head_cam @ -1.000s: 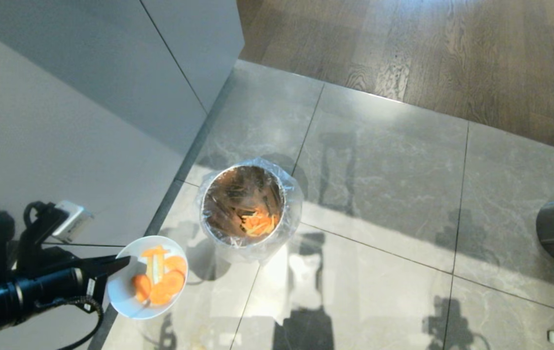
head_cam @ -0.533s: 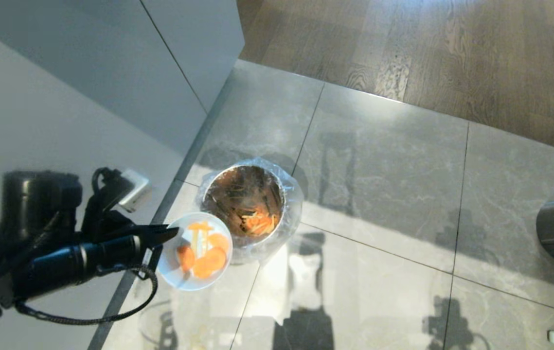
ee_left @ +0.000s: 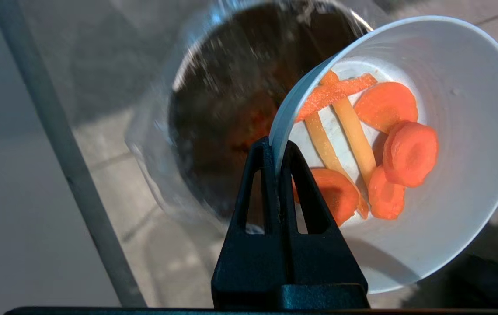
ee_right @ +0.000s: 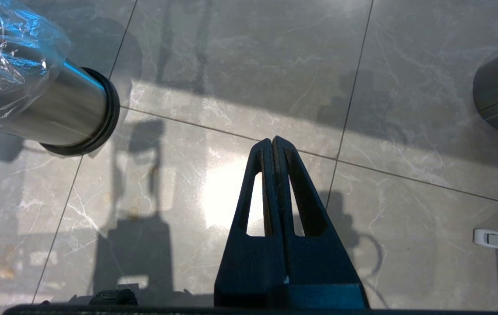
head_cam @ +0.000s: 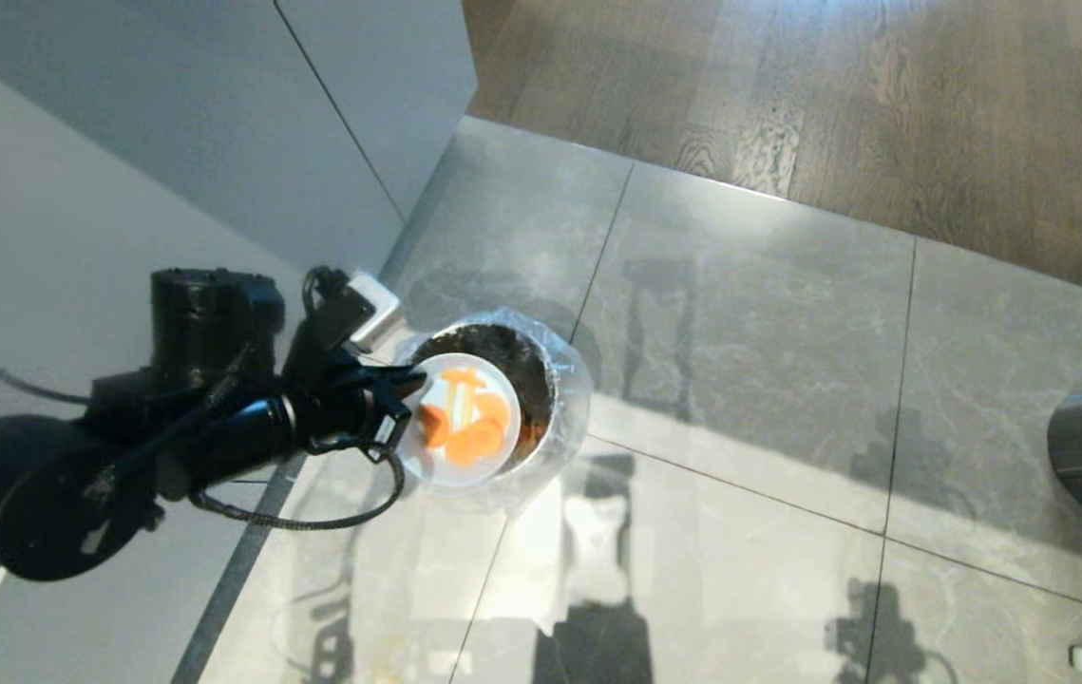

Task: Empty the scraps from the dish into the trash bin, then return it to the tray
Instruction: Pour the leftover food from the bowl into the trash can

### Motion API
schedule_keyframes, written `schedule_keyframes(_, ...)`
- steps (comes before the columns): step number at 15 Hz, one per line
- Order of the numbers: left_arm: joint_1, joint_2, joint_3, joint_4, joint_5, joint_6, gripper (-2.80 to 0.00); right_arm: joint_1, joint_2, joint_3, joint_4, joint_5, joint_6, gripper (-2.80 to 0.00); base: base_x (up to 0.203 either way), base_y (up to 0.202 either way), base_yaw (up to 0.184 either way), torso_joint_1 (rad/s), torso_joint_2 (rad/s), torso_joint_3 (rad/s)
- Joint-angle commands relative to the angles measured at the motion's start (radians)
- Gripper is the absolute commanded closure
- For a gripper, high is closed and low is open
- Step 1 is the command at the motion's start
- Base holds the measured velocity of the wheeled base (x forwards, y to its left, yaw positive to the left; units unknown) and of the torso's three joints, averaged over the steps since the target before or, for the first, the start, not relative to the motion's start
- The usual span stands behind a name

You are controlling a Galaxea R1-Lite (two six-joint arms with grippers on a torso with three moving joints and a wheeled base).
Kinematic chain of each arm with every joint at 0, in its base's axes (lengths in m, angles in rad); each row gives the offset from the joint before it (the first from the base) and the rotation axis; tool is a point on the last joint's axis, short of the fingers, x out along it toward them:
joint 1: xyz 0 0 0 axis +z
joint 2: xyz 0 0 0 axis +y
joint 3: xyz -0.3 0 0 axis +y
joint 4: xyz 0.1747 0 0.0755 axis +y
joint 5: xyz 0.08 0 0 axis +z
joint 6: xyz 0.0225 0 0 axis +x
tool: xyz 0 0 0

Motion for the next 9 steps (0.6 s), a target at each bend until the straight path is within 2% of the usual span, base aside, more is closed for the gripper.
schedule_keyframes(1, 0.001, 0.073, -0.034, -0.077, 0.003, 0.089, 0.0, 0.0, 0.0, -0.001, 0.0, 0.0, 0.0, 0.0, 0.0, 0.0, 0.0, 0.0, 0.0, 0.0)
schedule_keyframes(4, 0.009, 0.099, -0.061, -0.137, 0.005, 0.282, 0.0, 0.0, 0.0, 0.001, 0.0, 0.0, 0.002, 0.0, 0.0, 0.0, 0.0, 0.0, 0.0, 0.0)
schedule_keyframes(7, 0.012, 0.11, -0.055, -0.266, 0.004, 0.44, 0.0, 0.0, 0.0, -0.001, 0.0, 0.0, 0.0, 0.0, 0.0, 0.0, 0.0, 0.0, 0.0, 0.0)
schedule_keyframes(9, 0.012, 0.109, -0.06, -0.294, 0.003, 0.549, 0.0, 0.0, 0.0, 0.001, 0.0, 0.0, 0.0, 0.0, 0.0, 0.0, 0.0, 0.0, 0.0, 0.0)
